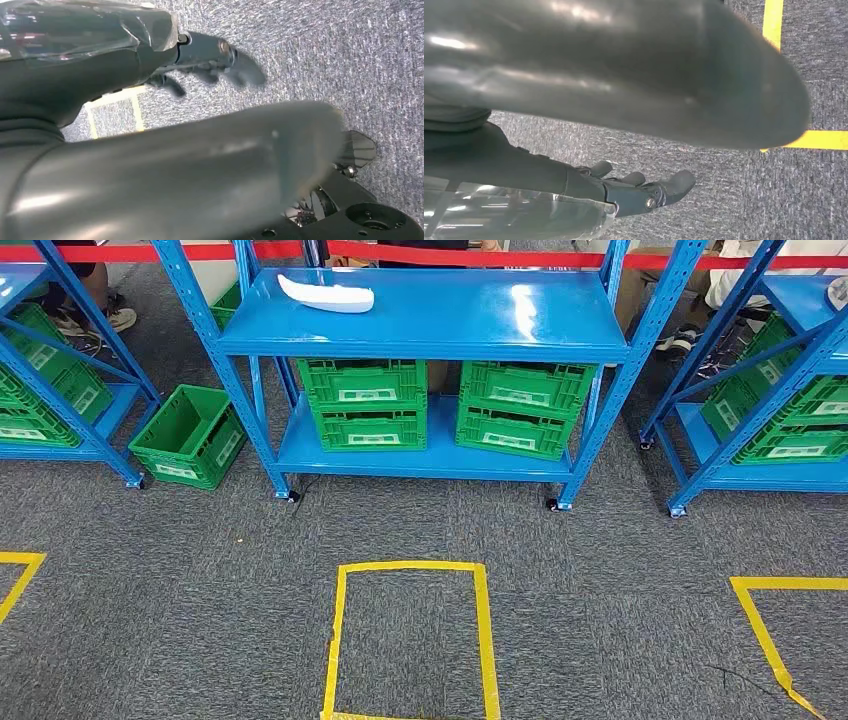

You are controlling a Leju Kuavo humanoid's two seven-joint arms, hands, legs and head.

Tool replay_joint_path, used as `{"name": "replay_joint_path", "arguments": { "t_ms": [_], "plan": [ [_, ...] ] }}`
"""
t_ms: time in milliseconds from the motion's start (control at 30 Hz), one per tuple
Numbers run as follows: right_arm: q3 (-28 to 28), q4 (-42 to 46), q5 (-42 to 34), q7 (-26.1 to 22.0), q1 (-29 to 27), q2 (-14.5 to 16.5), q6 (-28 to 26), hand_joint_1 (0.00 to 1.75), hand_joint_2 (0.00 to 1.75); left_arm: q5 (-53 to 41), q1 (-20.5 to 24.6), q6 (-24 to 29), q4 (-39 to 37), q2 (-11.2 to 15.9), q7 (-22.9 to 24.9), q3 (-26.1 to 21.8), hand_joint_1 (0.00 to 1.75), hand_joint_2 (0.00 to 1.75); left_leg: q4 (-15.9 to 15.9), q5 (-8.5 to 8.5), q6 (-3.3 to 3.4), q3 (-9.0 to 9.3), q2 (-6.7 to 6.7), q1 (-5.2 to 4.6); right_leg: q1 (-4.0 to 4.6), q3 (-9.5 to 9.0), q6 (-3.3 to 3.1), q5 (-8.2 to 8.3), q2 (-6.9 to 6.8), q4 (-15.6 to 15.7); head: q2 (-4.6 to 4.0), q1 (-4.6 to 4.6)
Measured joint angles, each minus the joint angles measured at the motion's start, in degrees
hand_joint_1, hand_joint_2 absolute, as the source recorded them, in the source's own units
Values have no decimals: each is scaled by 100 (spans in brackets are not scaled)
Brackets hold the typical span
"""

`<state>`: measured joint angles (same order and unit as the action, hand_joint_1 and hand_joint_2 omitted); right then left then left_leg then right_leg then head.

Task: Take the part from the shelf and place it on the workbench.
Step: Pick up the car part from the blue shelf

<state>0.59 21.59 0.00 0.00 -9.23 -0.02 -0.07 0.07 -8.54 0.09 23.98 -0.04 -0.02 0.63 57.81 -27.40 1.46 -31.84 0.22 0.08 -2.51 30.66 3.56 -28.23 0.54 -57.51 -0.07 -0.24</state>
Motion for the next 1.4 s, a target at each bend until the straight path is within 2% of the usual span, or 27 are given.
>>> {"name": "replay_joint_path", "arguments": {
  "t_ms": [100,233,267,400,867,1000,1133,1333,1400],
  "plan": [
    [0,0,0,0,0,0,0,0,0,0,0,0,-1,0,0,0,0,0,0,0,0,0,0,0,0,0,0,0,0,0,0,0],
    [0,0,0,0,0,0,1,0,0,0,0,0,-2,0,0,0,0,175,0,0,0,0,0,0,0,0,0,0,0,0,0,0],
    [0,0,0,0,0,0,0,0,0,0,0,0,-2,0,0,0,0,175,0,0,0,0,0,0,0,0,0,0,0,0,0,0],
    [0,0,1,0,0,0,0,0,175,0,0,0,-2,0,0,0,0,175,0,0,0,0,0,0,0,1,0,0,0,0,0,0],
    [27,-8,-146,25,47,0,-49,0,175,55,80,55,-30,7,3,105,0,175,0,0,0,0,1,0,0,10,0,0,0,0,0,0],
    [109,-51,-512,92,159,-1,-219,0,0,218,250,253,-83,36,48,339,0,175,0,1,0,2,1,0,0,8,-5,4,0,0,0,0],
    [469,-294,-1552,261,473,-2,-670,0,0,779,733,779,-243,190,118,1033,0,0,1,7,-4,1,2,1,1,6,-16,12,1,-1,0,0],
    [776,-554,-2296,343,703,2,-1026,0,0,1292,1083,1221,-352,337,58,1479,0,0,1,9,-6,1,1,1,1,6,-16,12,1,-2,0,0],
    [869,-617,-2459,299,739,8,-1192,0,87,1500,1154,1378,-353,365,-64,1503,0,0,1,9,-7,1,2,1,1,6,-16,12,1,-2,0,-1]
  ]
}}
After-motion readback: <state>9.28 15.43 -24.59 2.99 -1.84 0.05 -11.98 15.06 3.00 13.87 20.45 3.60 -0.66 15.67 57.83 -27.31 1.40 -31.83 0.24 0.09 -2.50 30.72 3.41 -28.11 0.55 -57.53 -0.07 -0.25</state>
